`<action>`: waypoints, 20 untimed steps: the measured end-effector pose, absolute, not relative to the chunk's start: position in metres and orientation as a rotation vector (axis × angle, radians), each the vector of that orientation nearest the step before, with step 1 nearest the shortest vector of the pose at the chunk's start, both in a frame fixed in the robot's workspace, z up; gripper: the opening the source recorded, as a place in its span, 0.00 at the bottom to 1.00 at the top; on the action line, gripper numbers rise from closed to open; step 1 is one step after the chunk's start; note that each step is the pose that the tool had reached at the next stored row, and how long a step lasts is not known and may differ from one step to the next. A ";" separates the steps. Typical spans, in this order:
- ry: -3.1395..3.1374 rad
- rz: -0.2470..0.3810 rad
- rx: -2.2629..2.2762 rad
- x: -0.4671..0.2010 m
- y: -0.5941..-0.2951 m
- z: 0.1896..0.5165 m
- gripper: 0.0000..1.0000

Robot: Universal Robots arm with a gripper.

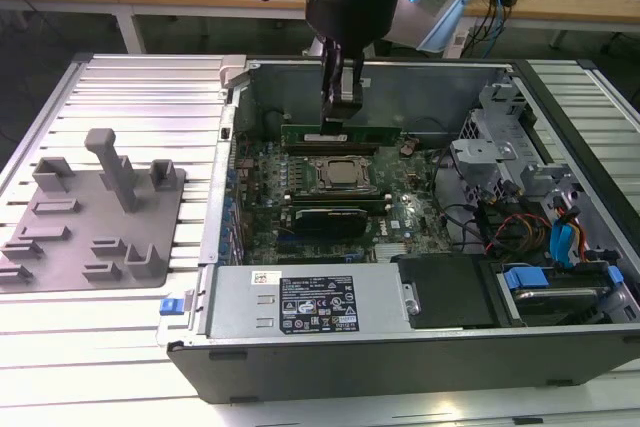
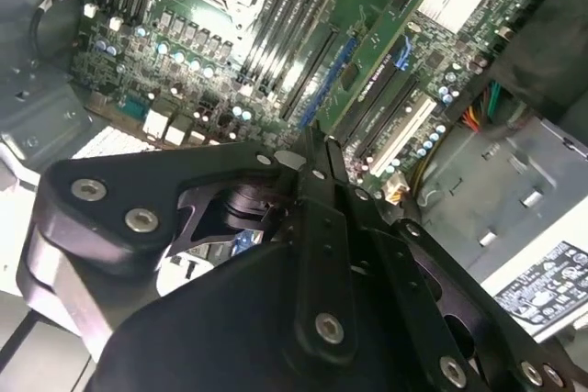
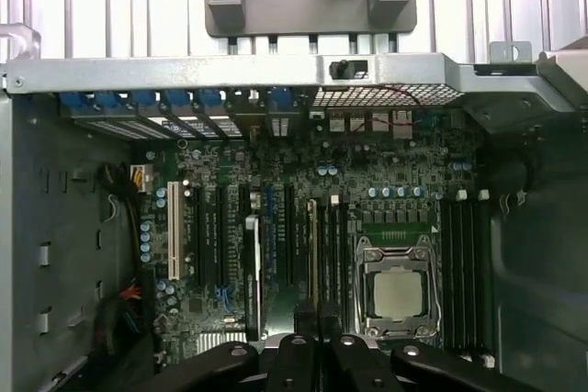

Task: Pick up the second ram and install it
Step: 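Pick up the second ram and move it above second insertion slot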

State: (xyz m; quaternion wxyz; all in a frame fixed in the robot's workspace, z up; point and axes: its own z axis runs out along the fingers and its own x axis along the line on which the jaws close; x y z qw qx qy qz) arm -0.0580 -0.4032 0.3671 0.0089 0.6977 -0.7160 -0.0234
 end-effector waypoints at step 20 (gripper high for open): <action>-2.240 -0.073 2.176 -0.058 -0.388 0.328 0.09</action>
